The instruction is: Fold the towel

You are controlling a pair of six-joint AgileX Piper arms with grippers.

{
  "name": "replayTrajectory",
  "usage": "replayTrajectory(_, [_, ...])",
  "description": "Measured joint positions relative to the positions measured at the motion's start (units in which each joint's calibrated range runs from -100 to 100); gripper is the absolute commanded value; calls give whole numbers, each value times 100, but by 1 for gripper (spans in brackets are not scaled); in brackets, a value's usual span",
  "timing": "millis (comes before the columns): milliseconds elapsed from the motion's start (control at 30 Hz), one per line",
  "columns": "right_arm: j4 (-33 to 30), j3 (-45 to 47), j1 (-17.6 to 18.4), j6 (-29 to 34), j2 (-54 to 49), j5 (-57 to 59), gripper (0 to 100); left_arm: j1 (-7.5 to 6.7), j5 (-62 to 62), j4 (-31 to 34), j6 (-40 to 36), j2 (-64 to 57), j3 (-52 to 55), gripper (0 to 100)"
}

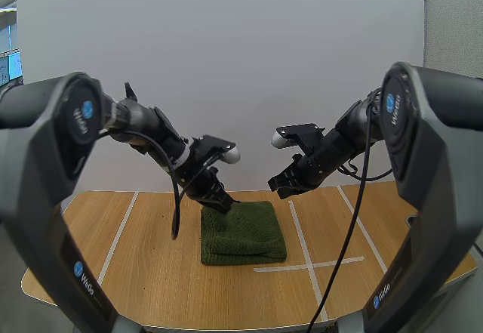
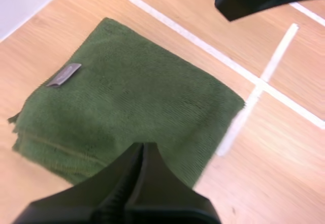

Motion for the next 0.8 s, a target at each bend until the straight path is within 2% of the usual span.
replayTrajectory(133, [-31,417,0,0,-555,84,0,0,40,136,-124,-429,248,0])
replayTrajectory(367, [-67,936,0,-38,-839,158,0,0,-384,356,-319,-1376,1208,0])
replayTrajectory(633, [66,1162,0,-225,-821,37,0,0,-1222,424,-339,-1482,1474,0])
replayTrajectory(800, [95,1188,25,-267,-442,-34,0,0,-1370,297,-249,-1149,1499,0])
